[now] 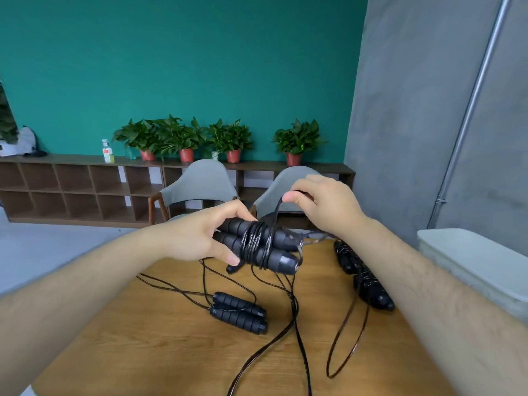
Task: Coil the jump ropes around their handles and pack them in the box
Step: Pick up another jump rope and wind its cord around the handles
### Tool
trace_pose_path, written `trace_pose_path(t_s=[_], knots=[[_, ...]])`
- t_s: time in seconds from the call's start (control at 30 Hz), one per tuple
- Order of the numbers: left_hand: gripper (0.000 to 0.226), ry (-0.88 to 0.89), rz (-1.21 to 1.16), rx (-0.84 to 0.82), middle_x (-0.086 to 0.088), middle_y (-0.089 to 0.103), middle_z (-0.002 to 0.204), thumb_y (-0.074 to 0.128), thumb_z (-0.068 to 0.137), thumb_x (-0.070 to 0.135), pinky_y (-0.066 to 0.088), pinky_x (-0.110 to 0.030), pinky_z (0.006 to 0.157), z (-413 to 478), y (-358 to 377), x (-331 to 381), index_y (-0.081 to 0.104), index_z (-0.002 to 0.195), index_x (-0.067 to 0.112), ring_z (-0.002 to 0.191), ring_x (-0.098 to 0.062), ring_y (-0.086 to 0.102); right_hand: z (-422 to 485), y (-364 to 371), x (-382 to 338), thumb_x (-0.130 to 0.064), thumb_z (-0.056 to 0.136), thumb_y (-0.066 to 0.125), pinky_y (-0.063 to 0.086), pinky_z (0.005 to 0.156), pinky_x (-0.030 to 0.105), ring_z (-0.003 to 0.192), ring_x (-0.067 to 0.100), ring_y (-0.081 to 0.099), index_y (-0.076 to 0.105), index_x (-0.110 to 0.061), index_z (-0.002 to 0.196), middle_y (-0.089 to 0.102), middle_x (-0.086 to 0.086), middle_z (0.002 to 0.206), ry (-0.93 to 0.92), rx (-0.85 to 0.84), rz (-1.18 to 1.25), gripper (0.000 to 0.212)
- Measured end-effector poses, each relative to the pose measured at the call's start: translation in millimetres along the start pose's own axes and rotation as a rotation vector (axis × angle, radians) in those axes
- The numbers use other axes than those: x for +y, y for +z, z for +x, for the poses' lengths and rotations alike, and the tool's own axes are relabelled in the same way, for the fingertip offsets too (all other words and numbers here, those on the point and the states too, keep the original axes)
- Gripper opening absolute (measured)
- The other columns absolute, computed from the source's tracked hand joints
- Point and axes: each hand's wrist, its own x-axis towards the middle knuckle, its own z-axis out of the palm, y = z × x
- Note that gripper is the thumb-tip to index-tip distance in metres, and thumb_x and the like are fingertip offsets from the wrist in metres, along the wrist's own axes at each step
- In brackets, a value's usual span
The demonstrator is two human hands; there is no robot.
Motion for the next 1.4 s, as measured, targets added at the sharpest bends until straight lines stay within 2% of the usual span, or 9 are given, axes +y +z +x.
trace_pose_path(t_s=[0.17,0.37,0.57,0.63,0.77,0.9,1.1,1.27,1.4], knots=[[0.053,0.062,-0.196,0.231,0.010,0.064,0.125,0.079,0.082,0.002,0.047,-0.028,0.104,9,-2,19,0.052,0.124,0.021,0.121,-0.009,0.060,-11,19,-1,-0.032,0.101,0.040,0.043,0.070,0.031,0.082,0.022,0.060,0.057,-0.027,0.078,0.058,-0.010,0.077,0.188,-0.082,0.166,0.030],[0.050,-0.022,-0.164,0.625,0.012,0.067,0.116,0.082,0.082,0.011,0.049,-0.008,0.081,33,1,16,0.054,0.121,0.024,0.099,0.005,0.066,-27,31,-53,-0.053,0.106,0.026,0.052,0.072,0.036,0.079,0.012,0.063,0.061,-0.023,0.094,0.066,-0.006,0.082,0.223,-0.156,0.325,0.048],[0.052,-0.207,0.162,0.771,0.002,0.063,0.110,0.085,0.081,0.017,0.051,-0.031,0.087,42,-13,-17,0.053,0.121,0.019,0.104,-0.018,0.061,-30,33,-68,-0.036,0.106,0.037,0.056,0.069,0.040,0.077,0.020,0.063,0.056,-0.020,0.104,0.065,-0.001,0.089,0.099,-0.228,0.061,0.025],[0.057,-0.287,0.401,0.754,-0.004,0.058,0.114,0.084,0.080,0.023,0.049,-0.046,0.096,39,-19,-29,0.052,0.128,0.017,0.112,-0.026,0.052,-29,27,-72,-0.033,0.107,0.037,0.055,0.068,0.039,0.078,0.023,0.063,0.056,-0.019,0.105,0.065,0.000,0.091,0.025,-0.227,-0.048,0.024],[0.055,-0.305,0.653,0.602,-0.002,0.054,0.113,0.080,0.082,0.022,0.044,-0.046,0.096,33,-16,-37,0.052,0.130,0.016,0.117,-0.029,0.044,-16,5,-75,-0.035,0.107,0.039,0.046,0.061,0.035,0.079,0.024,0.063,0.059,-0.019,0.103,0.064,-0.002,0.093,-0.157,-0.177,-0.225,0.026],[0.061,-0.236,0.511,0.347,0.008,0.048,0.110,0.083,0.079,0.015,0.043,-0.042,0.101,23,-6,-37,0.050,0.128,0.029,0.114,-0.019,0.043,4,-17,-57,-0.052,0.102,0.043,0.054,0.068,0.036,0.091,0.023,0.066,0.067,-0.029,0.113,0.064,-0.006,0.107,-0.207,-0.106,-0.292,0.034],[0.060,-0.068,0.323,0.102,0.008,0.050,0.117,0.083,0.078,0.010,0.044,-0.033,0.102,6,-2,-16,0.053,0.119,0.041,0.117,-0.004,0.046,13,-21,-27,-0.077,0.086,0.038,0.047,0.064,0.033,0.082,0.014,0.058,0.067,-0.038,0.100,0.058,-0.010,0.094,-0.063,-0.131,-0.203,0.051],[0.061,-0.008,-0.006,0.119,0.014,0.064,0.121,0.084,0.080,0.005,0.051,-0.026,0.099,1,-1,1,0.053,0.124,0.035,0.115,-0.007,0.063,-2,-1,-23,-0.067,0.092,0.042,0.048,0.063,0.034,0.077,0.015,0.059,0.055,-0.037,0.075,0.062,-0.008,0.075,0.090,-0.163,0.106,0.036],[0.056,0.039,-0.206,0.257,0.007,0.068,0.119,0.080,0.080,-0.004,0.053,-0.024,0.095,7,5,8,0.053,0.123,0.021,0.112,-0.010,0.066,-19,24,-27,-0.022,0.095,0.053,0.056,0.076,0.047,0.081,0.020,0.065,0.059,-0.030,0.087,0.068,-0.005,0.085,0.181,-0.216,0.241,0.013]])
